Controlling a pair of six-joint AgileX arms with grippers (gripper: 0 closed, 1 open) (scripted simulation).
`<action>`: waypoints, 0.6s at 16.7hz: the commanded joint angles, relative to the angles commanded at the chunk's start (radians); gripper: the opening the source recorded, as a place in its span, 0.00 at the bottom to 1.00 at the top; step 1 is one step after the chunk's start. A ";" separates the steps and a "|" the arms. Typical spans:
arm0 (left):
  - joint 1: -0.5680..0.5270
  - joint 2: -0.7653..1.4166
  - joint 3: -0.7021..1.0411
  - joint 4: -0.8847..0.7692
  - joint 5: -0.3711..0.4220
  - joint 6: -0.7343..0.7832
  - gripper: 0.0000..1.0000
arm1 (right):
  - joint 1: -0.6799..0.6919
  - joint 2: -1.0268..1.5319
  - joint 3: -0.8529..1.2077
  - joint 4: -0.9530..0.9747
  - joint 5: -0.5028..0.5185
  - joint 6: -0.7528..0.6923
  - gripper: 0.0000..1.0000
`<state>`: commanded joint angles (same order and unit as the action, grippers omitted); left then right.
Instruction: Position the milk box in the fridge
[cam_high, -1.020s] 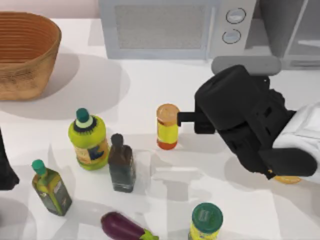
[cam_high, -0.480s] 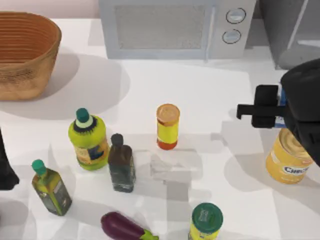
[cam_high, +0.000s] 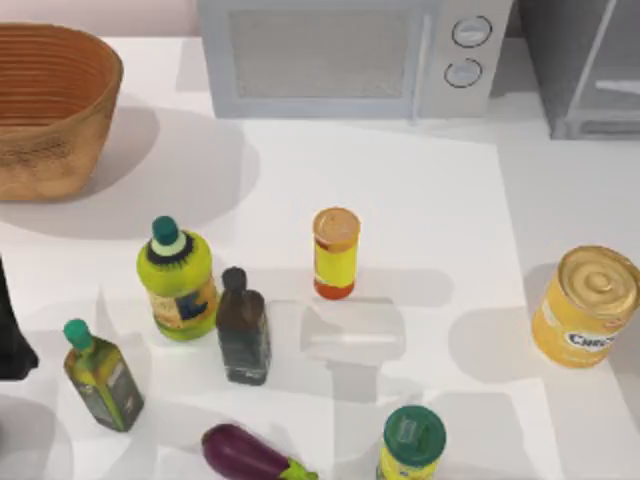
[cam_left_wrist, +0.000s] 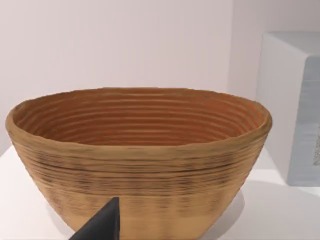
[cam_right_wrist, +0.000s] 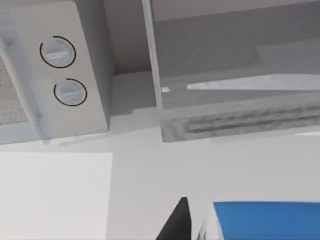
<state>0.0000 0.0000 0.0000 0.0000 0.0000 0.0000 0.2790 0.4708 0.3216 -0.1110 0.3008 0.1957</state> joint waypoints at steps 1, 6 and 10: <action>0.000 0.000 0.000 0.000 0.000 0.000 1.00 | -0.049 -0.091 -0.052 0.015 -0.047 -0.032 0.00; 0.000 0.000 0.000 0.000 0.000 0.000 1.00 | -0.237 -0.407 -0.266 0.087 -0.250 -0.162 0.00; 0.000 0.000 0.000 0.000 0.000 0.000 1.00 | -0.279 -0.471 -0.322 0.111 -0.301 -0.196 0.00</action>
<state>0.0000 0.0000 0.0000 0.0000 0.0000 0.0000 0.0000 0.0000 0.0000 0.0000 0.0000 0.0000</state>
